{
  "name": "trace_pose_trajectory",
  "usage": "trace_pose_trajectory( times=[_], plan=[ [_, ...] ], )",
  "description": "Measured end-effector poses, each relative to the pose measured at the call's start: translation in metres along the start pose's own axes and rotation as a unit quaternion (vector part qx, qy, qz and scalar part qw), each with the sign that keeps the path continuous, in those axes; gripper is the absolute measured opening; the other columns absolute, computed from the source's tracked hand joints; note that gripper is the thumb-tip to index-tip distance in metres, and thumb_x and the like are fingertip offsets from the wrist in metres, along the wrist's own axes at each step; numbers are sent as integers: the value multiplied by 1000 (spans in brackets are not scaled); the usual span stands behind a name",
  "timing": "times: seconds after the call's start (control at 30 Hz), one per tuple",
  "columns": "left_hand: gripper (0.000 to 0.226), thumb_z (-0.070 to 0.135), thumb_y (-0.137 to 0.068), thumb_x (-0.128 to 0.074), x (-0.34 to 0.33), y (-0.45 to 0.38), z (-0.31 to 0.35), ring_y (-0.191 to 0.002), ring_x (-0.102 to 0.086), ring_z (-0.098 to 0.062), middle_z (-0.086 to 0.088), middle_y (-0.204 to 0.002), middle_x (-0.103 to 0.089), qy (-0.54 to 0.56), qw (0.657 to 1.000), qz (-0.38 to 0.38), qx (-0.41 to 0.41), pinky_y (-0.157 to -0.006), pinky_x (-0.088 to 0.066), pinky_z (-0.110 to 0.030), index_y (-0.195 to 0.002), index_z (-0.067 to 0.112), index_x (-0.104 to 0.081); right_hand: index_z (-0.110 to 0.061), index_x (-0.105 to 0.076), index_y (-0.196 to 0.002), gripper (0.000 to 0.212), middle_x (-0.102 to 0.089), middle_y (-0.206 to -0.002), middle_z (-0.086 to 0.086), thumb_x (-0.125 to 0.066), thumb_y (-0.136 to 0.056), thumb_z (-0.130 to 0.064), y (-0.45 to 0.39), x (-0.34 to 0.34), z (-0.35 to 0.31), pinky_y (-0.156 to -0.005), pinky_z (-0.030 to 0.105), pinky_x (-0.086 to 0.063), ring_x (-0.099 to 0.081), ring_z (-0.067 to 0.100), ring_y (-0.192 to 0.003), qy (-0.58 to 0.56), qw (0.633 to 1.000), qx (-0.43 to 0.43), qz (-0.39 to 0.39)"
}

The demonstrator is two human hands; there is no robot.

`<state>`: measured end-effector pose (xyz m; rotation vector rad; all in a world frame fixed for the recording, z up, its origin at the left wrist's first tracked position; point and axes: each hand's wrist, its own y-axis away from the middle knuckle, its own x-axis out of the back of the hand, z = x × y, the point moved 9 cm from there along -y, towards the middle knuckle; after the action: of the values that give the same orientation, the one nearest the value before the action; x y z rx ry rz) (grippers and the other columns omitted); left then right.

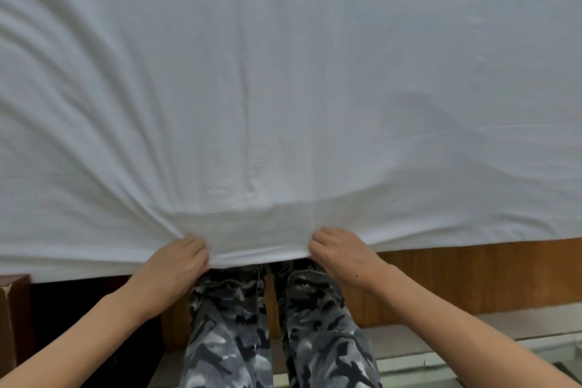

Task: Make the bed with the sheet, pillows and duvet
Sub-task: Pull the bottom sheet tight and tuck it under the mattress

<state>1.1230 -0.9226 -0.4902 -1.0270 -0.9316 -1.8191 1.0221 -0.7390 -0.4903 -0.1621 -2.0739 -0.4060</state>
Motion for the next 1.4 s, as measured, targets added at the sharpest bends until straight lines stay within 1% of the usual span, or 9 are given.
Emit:
trace_pose_trajectory(
  times=[0.1, 0.2, 0.4, 0.57, 0.73, 0.9, 1.07, 1.17, 1.4],
  plan=[
    [32, 29, -90, -44, 5, -13, 15, -57, -53, -18, 2, -67, -54, 5, 999, 7, -40, -48, -42, -28, -64, 17, -59, -14, -58, -75, 19, -54, -74, 0, -59, -92, -22, 0, 8, -4, -55, 26, -41, -46, 16, -64, 10, 999, 11, 38],
    [27, 22, -94, -50, 21, -27, 23, -61, -50, -18, -2, -72, -56, 10, 997, 76, -22, -50, -40, -29, -73, 12, -62, -12, -62, -83, 8, -58, -81, 2, -67, -87, -17, -5, 10, -14, -56, 27, -42, -49, 18, -67, 30, 996, 14, 88],
    [43, 32, -95, -55, 12, -34, 5, -93, -61, -33, -16, -112, -62, -101, 985, 112, 87, -80, -52, -43, -124, 0, -54, -10, -63, -109, 34, -63, -102, 4, -69, -81, -29, -30, 1, -8, -71, 32, -49, -55, 22, -84, 59, 993, -35, 99],
    [24, 27, -96, -58, 15, -40, 0, -79, -59, -30, -12, -92, -63, -89, 980, 154, 93, -67, -52, -39, -99, 3, -62, -12, -65, -83, 7, -60, -82, 3, -70, -80, -14, -44, -1, -5, -58, 32, -41, -50, 22, -68, 64, 990, -76, 99],
    [28, 18, -97, -52, 7, -43, 4, -68, -52, -27, -10, -75, -56, -47, 989, 130, 60, -60, -50, -38, -73, 6, -61, -12, -57, -68, 21, -52, -69, 4, -75, -66, -2, -50, -4, -10, -59, 31, -31, -45, 22, -63, 64, 994, -60, 63],
    [33, 22, -97, -47, 9, -47, 4, -67, -52, -22, -5, -72, -55, -5, 992, 106, 61, -59, -46, -32, -69, 9, -62, -10, -57, -69, 21, -52, -70, 3, -78, -71, -6, -50, 0, -9, -61, 29, -32, -46, 20, -64, 18, 997, -46, 62],
    [46, 37, -101, -33, 21, -37, 6, -62, -48, -12, 3, -70, -52, 89, 989, 71, 93, -56, -33, -16, -69, 16, -58, -9, -56, -72, 22, -52, -72, 3, -53, -93, -15, -34, 4, -25, -58, 28, -40, -44, 18, -64, -63, 996, -29, 50],
    [35, 34, -96, -42, 28, -34, 11, -62, -46, -10, 5, -71, -52, 109, 988, 67, 83, -55, -32, -15, -70, 16, -58, -10, -56, -74, 24, -52, -73, 2, -47, -95, -19, -29, 5, -25, -58, 26, -39, -44, 16, -65, -73, 995, -42, 49],
    [30, 18, -92, -53, 21, -16, 23, -52, -47, -17, 0, -60, -50, 46, 993, 110, 19, -46, -36, -28, -64, 12, -61, -13, -58, -72, 21, -48, -66, -1, -76, -72, -2, -26, -6, -27, -50, 26, -30, -37, 15, -57, -6, 994, -67, 83]
  ],
)
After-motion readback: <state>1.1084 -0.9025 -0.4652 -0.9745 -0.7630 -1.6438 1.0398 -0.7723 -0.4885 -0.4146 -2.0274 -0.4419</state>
